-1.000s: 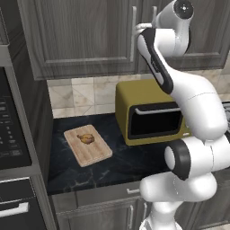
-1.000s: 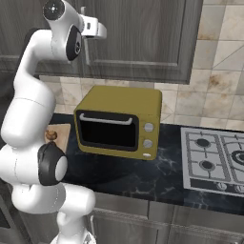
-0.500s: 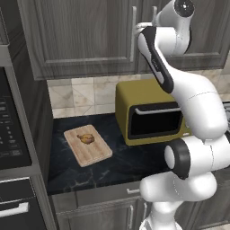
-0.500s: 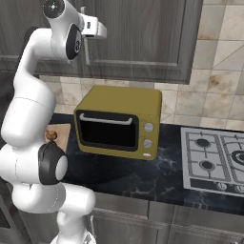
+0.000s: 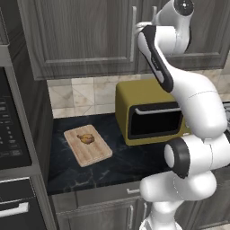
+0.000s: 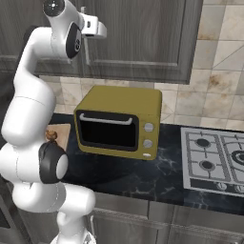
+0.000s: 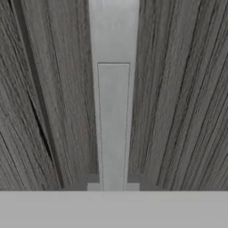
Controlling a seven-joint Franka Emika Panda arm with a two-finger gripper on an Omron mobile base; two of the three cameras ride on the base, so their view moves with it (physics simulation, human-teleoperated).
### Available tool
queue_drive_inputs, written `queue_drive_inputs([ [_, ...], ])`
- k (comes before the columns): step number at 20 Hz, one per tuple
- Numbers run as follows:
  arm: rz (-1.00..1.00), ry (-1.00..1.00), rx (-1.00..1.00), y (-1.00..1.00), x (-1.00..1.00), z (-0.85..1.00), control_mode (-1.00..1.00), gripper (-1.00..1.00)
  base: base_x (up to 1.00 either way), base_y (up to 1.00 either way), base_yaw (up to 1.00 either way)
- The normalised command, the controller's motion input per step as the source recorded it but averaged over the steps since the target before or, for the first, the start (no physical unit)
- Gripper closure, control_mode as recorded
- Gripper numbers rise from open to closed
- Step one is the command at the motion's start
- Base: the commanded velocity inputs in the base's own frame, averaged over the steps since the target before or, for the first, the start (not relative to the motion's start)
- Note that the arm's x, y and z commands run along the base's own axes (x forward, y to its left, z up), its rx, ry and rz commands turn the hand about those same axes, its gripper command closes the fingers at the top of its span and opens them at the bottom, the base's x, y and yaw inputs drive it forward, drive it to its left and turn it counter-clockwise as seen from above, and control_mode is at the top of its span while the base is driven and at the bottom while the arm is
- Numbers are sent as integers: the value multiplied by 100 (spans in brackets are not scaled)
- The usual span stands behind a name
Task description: Open the cabinet, retrieve the rolling pin, and place it next to the meat on the cutting board to prepare for tenderizing.
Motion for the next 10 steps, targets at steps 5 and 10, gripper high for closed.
queue_drive_inputs([
  [5,2,0,0,0,2,0,-100,100,0,0,0],
  [10,8,0,0,0,3,-1,-100,100,0,0,0],
])
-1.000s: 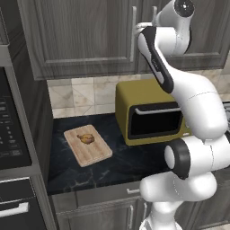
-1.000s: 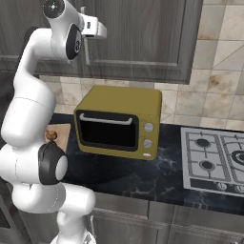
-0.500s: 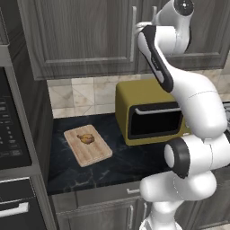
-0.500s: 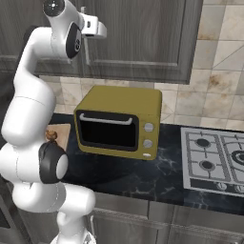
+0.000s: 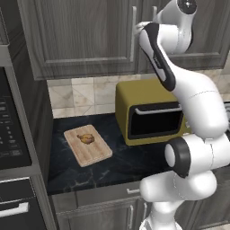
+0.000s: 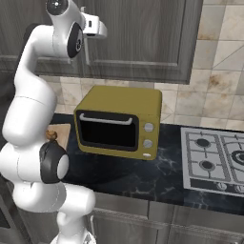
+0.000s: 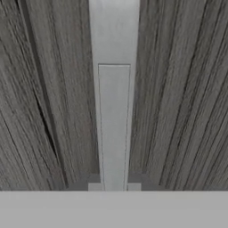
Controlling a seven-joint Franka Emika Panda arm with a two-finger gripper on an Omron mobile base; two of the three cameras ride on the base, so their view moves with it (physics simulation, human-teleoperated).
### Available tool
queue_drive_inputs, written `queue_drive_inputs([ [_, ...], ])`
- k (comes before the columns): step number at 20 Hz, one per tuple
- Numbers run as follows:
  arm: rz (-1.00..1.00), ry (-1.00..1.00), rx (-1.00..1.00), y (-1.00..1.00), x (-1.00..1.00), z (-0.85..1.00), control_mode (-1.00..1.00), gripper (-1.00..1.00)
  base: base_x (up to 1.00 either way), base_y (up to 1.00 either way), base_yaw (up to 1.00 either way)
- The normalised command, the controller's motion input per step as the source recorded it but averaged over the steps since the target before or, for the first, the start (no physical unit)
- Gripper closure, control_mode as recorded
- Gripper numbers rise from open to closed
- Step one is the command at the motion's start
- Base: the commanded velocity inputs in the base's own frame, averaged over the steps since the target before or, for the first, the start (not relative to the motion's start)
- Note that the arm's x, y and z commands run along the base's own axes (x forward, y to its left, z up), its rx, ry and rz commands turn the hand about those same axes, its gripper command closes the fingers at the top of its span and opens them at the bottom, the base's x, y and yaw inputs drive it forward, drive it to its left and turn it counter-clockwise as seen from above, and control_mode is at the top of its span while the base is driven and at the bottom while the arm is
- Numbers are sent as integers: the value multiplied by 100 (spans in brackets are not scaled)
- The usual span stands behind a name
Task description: Open the cabinet, retrieve the rolling pin, and place it next to the meat on the cutting board to prepare for tenderizing.
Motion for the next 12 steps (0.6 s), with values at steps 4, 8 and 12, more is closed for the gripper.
queue_drive_inputs([
  [4,5,-1,0,-3,-45,-4,-100,100,0,0,0],
  [8,0,-3,0,-20,-79,0,-100,100,0,0,0],
  [12,0,0,0,-27,-81,0,-100,100,0,0,0],
])
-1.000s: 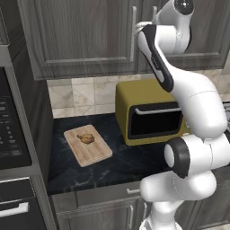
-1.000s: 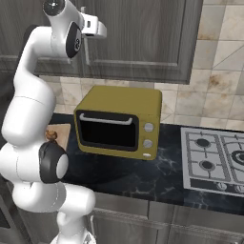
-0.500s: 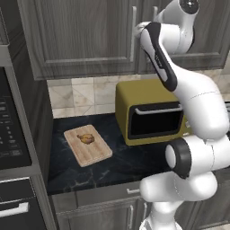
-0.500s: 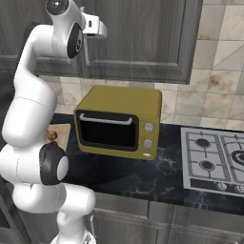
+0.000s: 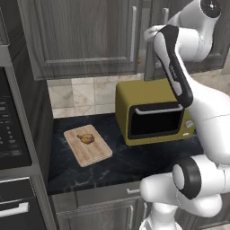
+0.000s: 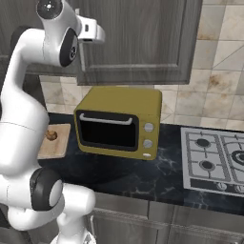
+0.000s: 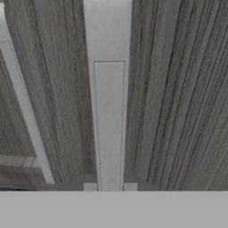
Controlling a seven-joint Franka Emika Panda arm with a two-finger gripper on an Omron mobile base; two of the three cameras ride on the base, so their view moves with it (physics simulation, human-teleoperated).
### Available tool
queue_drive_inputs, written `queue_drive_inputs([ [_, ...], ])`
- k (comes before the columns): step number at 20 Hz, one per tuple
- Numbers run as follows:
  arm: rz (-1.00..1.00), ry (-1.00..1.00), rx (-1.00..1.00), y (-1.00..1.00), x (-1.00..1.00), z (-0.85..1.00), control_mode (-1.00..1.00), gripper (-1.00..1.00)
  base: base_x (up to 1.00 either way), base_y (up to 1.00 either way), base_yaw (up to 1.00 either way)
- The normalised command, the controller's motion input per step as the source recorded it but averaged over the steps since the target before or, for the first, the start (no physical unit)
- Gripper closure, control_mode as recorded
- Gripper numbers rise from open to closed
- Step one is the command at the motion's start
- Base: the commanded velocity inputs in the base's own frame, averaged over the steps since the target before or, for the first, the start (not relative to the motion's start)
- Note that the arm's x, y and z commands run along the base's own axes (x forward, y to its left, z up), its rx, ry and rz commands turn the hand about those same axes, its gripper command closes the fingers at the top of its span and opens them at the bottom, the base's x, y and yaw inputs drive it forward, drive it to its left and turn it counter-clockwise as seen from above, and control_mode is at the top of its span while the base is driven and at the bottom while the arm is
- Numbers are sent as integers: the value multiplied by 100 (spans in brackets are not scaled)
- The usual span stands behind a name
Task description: Open the cabinet, retrieve the rolling pin, and place it next to the meat on the cutting board to prepare for tenderizing.
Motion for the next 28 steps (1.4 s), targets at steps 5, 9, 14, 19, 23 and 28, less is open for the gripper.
queue_drive_inputs([
  [5,0,-4,0,-47,-89,-4,-100,100,0,0,0],
  [9,0,-6,3,-58,-86,-6,-100,100,0,0,0],
  [14,0,-4,4,-64,-73,-2,-100,100,0,0,0],
  [19,1,-1,3,-50,-39,-3,-100,-100,0,0,0],
  [23,0,2,0,-10,0,-10,-100,-100,0,0,0],
  [28,0,0,0,-3,-28,-4,-100,-100,0,0,0],
])
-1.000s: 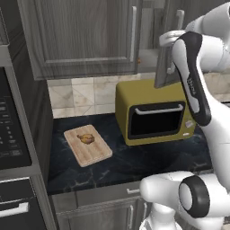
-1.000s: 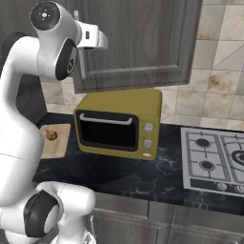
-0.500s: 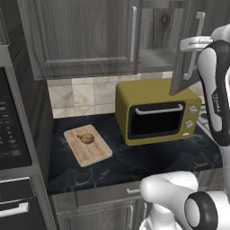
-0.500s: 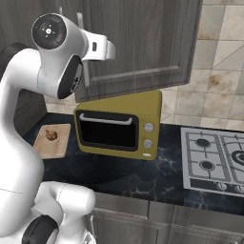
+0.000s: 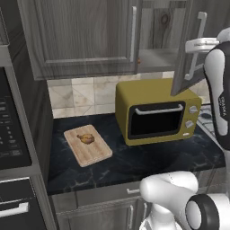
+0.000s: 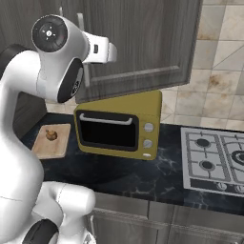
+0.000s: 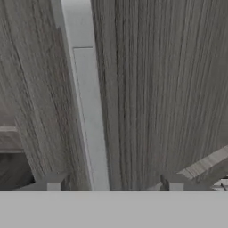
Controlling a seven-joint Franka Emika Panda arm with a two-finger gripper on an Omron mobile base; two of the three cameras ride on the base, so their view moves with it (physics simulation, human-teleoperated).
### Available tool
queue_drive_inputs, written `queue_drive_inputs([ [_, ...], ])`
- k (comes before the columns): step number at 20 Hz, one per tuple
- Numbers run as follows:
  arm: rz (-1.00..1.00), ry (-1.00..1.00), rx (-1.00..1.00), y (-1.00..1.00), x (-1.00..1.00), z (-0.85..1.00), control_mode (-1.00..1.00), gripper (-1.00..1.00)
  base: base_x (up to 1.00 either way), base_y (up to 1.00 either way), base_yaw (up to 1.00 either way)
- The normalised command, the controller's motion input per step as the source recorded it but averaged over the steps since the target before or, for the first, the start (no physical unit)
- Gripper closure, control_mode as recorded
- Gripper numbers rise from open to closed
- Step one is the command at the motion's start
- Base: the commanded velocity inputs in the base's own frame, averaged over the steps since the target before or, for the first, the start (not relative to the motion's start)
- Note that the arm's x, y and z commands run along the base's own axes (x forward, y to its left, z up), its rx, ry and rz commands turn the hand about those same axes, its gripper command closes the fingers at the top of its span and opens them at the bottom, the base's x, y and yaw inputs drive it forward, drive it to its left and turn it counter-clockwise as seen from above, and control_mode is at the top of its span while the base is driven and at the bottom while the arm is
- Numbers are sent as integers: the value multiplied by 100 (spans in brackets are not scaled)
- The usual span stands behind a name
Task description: Open the cabinet, retrieve the rolling pin, and place it next to the meat on the cutting board to prepare for tenderizing.
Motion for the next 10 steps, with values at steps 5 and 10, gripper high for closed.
queue_drive_inputs([
  [5,-1,-3,0,-1,-83,-3,-100,-100,0,0,0],
  [10,-1,-1,-2,27,-92,-1,-100,-100,0,0,0],
])
